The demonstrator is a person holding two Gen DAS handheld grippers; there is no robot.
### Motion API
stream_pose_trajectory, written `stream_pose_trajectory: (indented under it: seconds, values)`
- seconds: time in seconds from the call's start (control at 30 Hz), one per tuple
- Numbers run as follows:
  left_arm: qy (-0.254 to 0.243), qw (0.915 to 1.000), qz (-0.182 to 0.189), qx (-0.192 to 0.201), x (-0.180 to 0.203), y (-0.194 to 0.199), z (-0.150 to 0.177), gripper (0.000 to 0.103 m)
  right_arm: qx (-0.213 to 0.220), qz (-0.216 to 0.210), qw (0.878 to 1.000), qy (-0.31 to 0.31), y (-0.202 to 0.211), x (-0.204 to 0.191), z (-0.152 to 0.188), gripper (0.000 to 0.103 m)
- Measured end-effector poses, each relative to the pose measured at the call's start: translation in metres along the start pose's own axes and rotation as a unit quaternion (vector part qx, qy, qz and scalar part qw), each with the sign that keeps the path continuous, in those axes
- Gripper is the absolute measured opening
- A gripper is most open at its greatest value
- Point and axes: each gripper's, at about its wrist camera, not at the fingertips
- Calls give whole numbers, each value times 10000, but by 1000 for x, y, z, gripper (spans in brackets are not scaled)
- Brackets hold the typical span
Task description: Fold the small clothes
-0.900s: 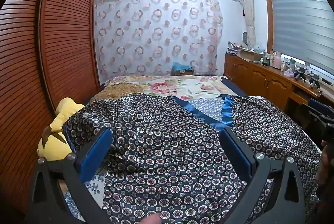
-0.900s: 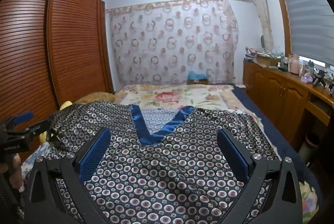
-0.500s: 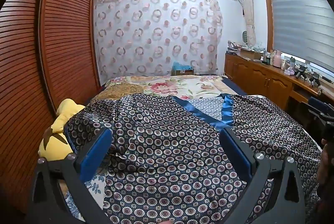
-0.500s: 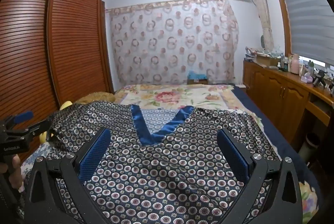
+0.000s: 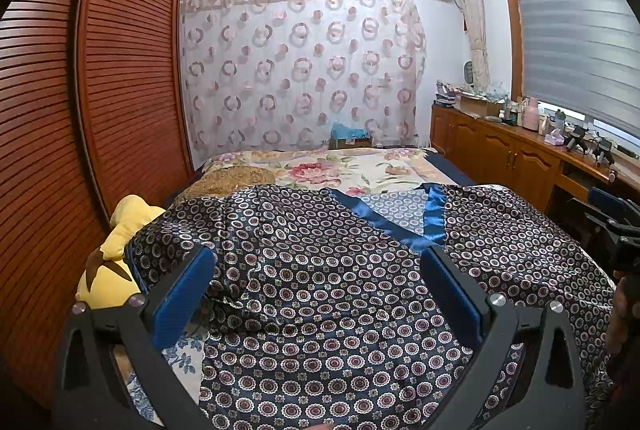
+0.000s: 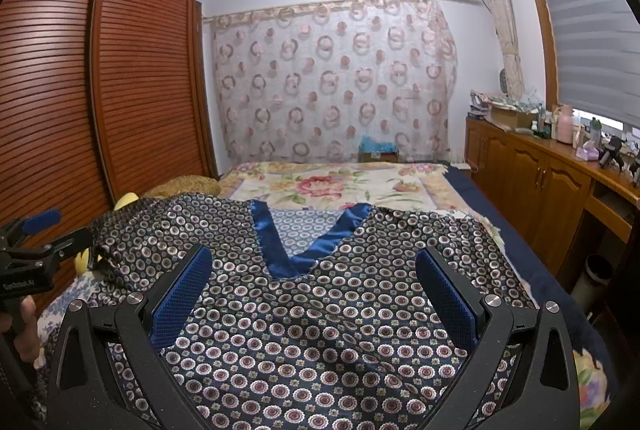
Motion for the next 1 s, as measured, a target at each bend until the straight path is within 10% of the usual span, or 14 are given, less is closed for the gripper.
stream_pose_trajectory:
  seconds: [1.0]
  values:
    - [2,10000,-4,25,2,1,0,103,-10,8,10000,6,0,0,-1,103]
Point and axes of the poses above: each gripper's, at about its wrist camera, not at the fingertips, and y roughly against the way its jaws point, x to its right, z to its underside, and after that the axes turned 3 degrees about -x, right-handed
